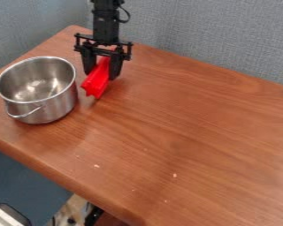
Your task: Move the red object from the metal pot to the table
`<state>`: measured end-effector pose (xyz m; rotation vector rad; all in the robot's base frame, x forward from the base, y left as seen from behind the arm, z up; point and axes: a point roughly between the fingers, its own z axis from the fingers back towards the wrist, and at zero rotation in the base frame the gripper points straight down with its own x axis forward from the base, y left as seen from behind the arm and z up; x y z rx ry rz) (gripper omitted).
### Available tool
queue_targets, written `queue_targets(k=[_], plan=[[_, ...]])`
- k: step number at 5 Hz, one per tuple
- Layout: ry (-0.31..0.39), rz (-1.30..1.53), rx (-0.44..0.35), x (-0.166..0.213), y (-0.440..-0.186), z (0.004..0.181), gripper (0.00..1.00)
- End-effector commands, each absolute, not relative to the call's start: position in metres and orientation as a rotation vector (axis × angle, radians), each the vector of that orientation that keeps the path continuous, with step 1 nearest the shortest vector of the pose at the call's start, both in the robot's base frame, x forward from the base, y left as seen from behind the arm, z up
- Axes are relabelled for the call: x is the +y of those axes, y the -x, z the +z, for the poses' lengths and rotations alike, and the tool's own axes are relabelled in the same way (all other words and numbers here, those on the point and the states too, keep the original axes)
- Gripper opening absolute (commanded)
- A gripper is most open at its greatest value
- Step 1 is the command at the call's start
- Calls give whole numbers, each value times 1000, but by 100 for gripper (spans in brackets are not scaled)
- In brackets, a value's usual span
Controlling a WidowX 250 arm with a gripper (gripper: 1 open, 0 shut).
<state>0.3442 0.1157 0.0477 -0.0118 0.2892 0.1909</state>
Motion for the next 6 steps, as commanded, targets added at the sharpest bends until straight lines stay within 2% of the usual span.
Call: queue_targets(k=[1,4,6], plan=[[-19,113,207,107,-344,84,0],[-21,139,184,118,-336,59,0],[-12,147,175,130,-334,79,0]])
